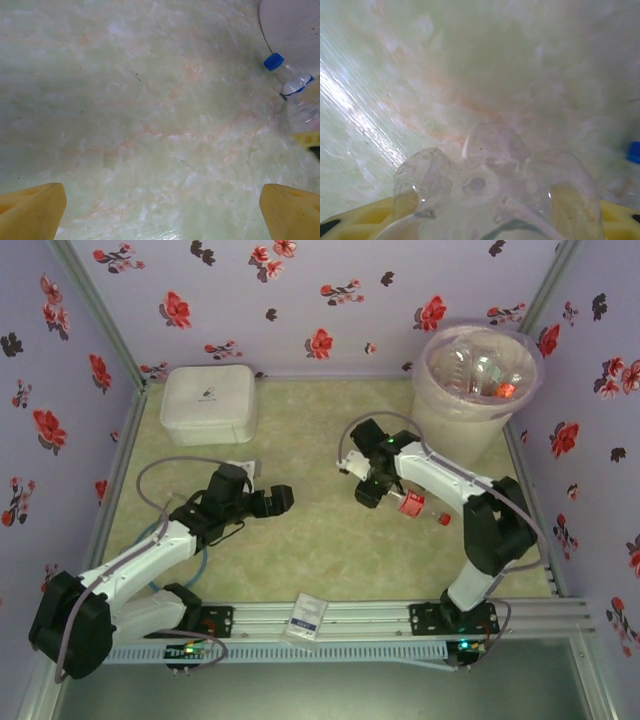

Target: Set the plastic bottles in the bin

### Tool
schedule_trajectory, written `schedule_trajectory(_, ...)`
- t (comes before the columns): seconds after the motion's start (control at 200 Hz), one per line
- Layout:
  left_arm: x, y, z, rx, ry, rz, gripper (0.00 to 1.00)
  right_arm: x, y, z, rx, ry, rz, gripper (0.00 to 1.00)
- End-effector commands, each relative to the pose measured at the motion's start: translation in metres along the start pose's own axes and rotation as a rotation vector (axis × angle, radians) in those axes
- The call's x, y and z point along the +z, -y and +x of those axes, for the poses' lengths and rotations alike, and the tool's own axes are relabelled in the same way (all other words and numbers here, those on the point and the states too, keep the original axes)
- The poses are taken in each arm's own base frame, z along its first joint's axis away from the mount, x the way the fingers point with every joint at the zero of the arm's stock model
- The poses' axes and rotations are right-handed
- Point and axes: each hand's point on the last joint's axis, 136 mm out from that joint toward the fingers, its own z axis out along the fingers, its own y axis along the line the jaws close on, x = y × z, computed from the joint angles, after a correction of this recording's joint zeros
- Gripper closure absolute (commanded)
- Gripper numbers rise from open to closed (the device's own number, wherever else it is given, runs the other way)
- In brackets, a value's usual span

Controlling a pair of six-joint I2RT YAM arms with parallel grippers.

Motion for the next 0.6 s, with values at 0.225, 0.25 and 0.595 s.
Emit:
schedule_trajectory(0.225, 0.004, -0.001, -0.011, -0.022, 0.021, -0.017, 0.00, -0.285, 0.066, -0.077, 0.168, 0.827, 0.340, 0.56)
schedule_trajectory(0.25, 0.005, -0.001, -0.011, -0.024, 0.021, -0.016, 0.00, -0.307, 0.070, -0.076, 0.181, 0.883, 0.376, 0.58)
schedule_trajectory(0.595, 0.000, 0.001, -0.011, -0.029, 0.030, -0.004, 0.00, -0.449, 0.160, -0.064, 0.264, 1.230, 0.982, 0.61)
